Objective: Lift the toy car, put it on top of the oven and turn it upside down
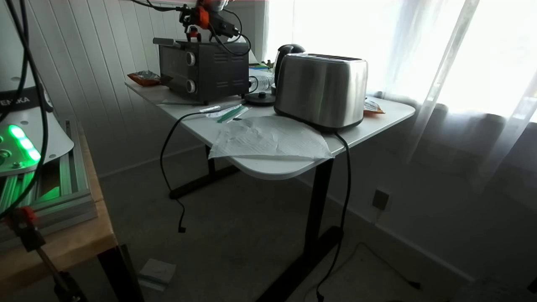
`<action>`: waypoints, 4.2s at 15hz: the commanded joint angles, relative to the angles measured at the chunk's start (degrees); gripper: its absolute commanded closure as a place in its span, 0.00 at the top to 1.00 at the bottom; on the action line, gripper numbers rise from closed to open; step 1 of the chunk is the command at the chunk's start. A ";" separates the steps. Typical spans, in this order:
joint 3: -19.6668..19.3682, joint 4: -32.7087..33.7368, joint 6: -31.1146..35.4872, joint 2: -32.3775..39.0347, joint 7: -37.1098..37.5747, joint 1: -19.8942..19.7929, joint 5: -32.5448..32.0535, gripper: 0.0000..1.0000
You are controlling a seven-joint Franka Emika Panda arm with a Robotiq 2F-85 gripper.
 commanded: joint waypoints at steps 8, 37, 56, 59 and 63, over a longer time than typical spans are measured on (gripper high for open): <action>-1.06 -2.87 -0.21 -2.68 -4.18 -0.30 5.85 0.25; 3.26 -15.98 19.89 -17.37 12.73 4.82 10.13 1.00; 9.77 -10.78 35.09 -12.27 5.85 9.44 26.95 1.00; 10.71 -9.25 38.61 -10.16 3.07 9.46 29.35 0.96; 11.28 -7.30 41.56 -8.44 -1.14 9.41 33.46 0.63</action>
